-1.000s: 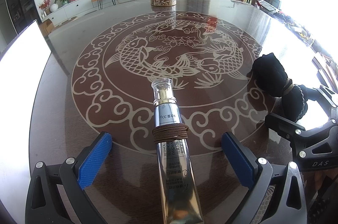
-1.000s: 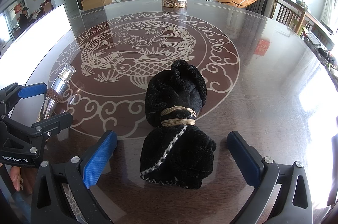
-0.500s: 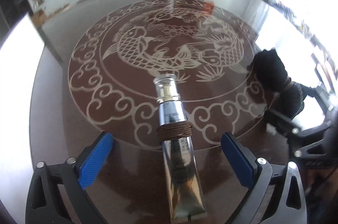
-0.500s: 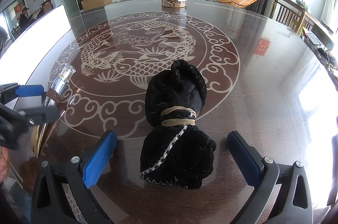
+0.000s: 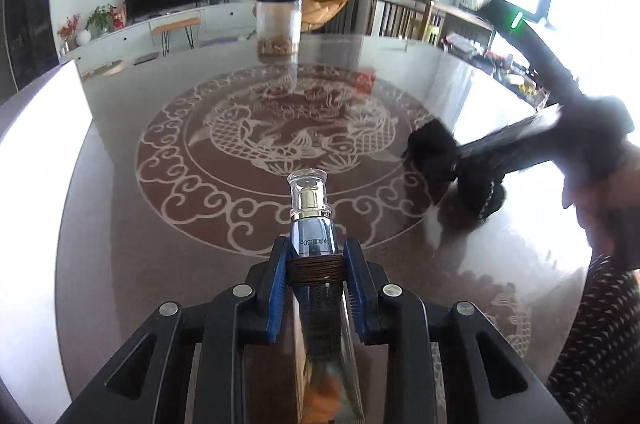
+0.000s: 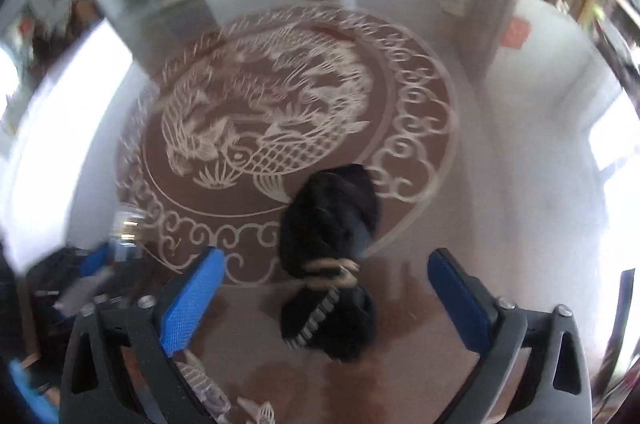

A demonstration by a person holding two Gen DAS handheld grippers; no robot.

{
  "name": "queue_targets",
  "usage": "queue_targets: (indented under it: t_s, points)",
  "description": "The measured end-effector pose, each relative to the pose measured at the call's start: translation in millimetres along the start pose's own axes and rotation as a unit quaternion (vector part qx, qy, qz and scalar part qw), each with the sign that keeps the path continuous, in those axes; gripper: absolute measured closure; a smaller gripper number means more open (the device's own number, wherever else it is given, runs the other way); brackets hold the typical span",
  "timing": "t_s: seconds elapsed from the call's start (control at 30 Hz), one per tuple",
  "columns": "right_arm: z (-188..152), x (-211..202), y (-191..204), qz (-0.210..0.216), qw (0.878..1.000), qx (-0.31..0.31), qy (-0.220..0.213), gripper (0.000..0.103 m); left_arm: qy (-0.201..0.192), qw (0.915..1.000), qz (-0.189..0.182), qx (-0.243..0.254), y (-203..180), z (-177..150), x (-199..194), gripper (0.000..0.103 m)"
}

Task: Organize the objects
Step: 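Carry both items to the cardboard box and open both tools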

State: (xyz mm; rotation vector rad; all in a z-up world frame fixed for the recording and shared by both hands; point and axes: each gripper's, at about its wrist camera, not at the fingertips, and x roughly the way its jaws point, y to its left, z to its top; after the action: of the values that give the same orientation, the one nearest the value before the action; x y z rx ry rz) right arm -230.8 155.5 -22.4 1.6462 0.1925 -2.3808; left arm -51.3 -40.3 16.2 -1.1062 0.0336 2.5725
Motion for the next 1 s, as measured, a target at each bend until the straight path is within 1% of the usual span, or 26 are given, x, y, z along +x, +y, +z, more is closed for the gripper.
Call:
queue_targets:
  t_s: [0.03, 0.07, 0.1, 0.17, 0.27, 0.4, 0.5, 0.53, 0.57, 0.67, 0.73, 0.77, 0.8, 0.87, 0.93, 0.97, 1.0]
  points:
    - [-3, 6, 4, -0.023, 1.0, -0.015, 0.01, 0.075, -0.007, 0.9999, -0.004, -0.008, 3, 0, -8, 0.076]
    - [-7, 4, 7, -0.034, 0.999, -0.022, 0.002, 0.073, -0.019, 0.9996, -0.009, -0.02, 9, 1, -20, 0.076]
    - [-11, -3, 10, -0.031, 0.999, -0.021, -0.007, 0.073, -0.038, 0.9986, -0.017, -0.032, 13, 2, -38, 0.076]
    - [-19, -21, 19, -0.023, 0.999, -0.024, -0.028, 0.073, -0.066, 0.9969, -0.022, -0.037, 18, 1, -67, 0.076]
    - [-30, -54, 40, -0.022, 0.997, -0.049, -0.064, 0.073, -0.108, 0.9928, -0.029, -0.042, 24, 4, -113, 0.076]
    - [-34, -95, 74, 0.003, 0.991, -0.079, -0.105, 0.073, -0.157, 0.9842, -0.04, -0.07, 42, 6, -179, 0.076]
    - [-27, -129, 111, 0.036, 0.984, -0.106, -0.141, 0.073, -0.184, 0.9787, -0.027, -0.087, 65, 10, -228, 0.076]
    - [-25, -139, 123, 0.052, 0.981, -0.114, -0.152, 0.073, -0.192, 0.9766, -0.017, -0.096, 77, 10, -247, 0.076]
    - [-22, -152, 142, 0.076, 0.976, -0.124, -0.163, 0.073, -0.194, 0.9758, -0.011, -0.101, 85, 8, -257, 0.076]
    - [-14, -174, 192, 0.145, 0.963, -0.153, -0.169, 0.073, -0.179, 0.9748, 0.027, -0.13, 130, 1, -294, 0.076]
    - [-9, -180, 235, 0.194, 0.951, -0.182, -0.16, 0.073, -0.149, 0.975, 0.047, -0.158, 165, -6, -305, 0.076]
    - [-7, -180, 258, 0.215, 0.945, -0.194, -0.154, 0.073, -0.132, 0.9747, 0.064, -0.169, 185, -8, -304, 0.076]
    - [-4, -177, 281, 0.236, 0.939, -0.204, -0.145, 0.073, -0.112, 0.9733, 0.09, -0.179, 204, -11, -303, 0.076]
    - [-1, -166, 323, 0.26, 0.931, -0.221, -0.125, 0.073, -0.069, 0.9697, 0.131, -0.194, 236, -20, -295, 0.075]
    - [-1, -146, 358, 0.266, 0.929, -0.238, -0.097, 0.072, -0.035, 0.9633, 0.164, -0.21, 264, -33, -283, 0.074]
    - [0, -131, 375, 0.269, 0.928, -0.247, -0.066, 0.069, -0.01, 0.9596, 0.179, -0.217, 281, -38, -273, 0.073]
    - [0, -113, 388, 0.269, 0.928, -0.254, -0.034, 0.061, 0.003, 0.9572, 0.188, -0.22, 288, -43, -265, 0.071]
